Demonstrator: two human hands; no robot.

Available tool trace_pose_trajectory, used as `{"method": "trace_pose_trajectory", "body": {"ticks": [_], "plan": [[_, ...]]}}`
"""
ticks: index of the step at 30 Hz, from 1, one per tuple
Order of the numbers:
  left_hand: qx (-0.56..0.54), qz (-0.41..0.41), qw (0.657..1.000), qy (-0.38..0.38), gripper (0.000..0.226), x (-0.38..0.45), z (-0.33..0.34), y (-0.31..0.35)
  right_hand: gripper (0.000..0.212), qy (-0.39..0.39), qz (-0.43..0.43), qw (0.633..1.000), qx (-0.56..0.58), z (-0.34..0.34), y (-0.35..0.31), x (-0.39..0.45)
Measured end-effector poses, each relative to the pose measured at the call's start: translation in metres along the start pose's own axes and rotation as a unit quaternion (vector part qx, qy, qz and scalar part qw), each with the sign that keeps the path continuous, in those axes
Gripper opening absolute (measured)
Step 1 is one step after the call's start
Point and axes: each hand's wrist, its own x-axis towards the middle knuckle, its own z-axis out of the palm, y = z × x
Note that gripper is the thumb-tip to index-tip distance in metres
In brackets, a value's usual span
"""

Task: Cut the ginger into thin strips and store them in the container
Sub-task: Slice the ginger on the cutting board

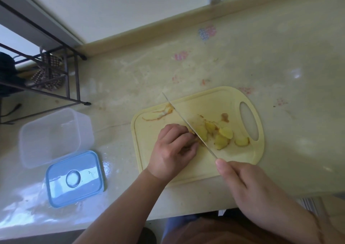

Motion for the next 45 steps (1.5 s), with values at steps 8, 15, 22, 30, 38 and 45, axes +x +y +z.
{"method": "trace_pose_trajectory", "body": {"ticks": [8,15,22,30,38,45], "plan": [[-0.006,-0.001,1.0,0.009,0.008,0.0,-0.001,0.0,0.061,-0.007,0.005,1.0,-0.008,-0.001,-0.001,-0.005],[-0.015,0.001,1.0,0.004,0.004,0.002,-0.001,0.0,0.068,-0.005,0.014,1.0,-0.015,0.001,-0.002,0.002],[-0.011,-0.002,1.0,0.002,0.007,0.001,0.002,-0.003,0.06,-0.032,0.019,0.999,-0.001,0.005,-0.003,0.028],[-0.001,0.009,1.0,0.004,0.008,0.002,0.0,-0.001,0.058,-0.029,-0.002,1.0,0.0,0.015,-0.013,0.047],[0.008,0.001,1.0,-0.009,0.01,0.0,-0.002,0.0,0.061,-0.009,0.014,0.999,0.051,0.01,-0.006,0.045],[0.004,0.0,1.0,-0.008,0.012,0.0,-0.003,0.0,0.065,-0.052,0.024,0.996,0.063,-0.002,0.0,0.034]]}}
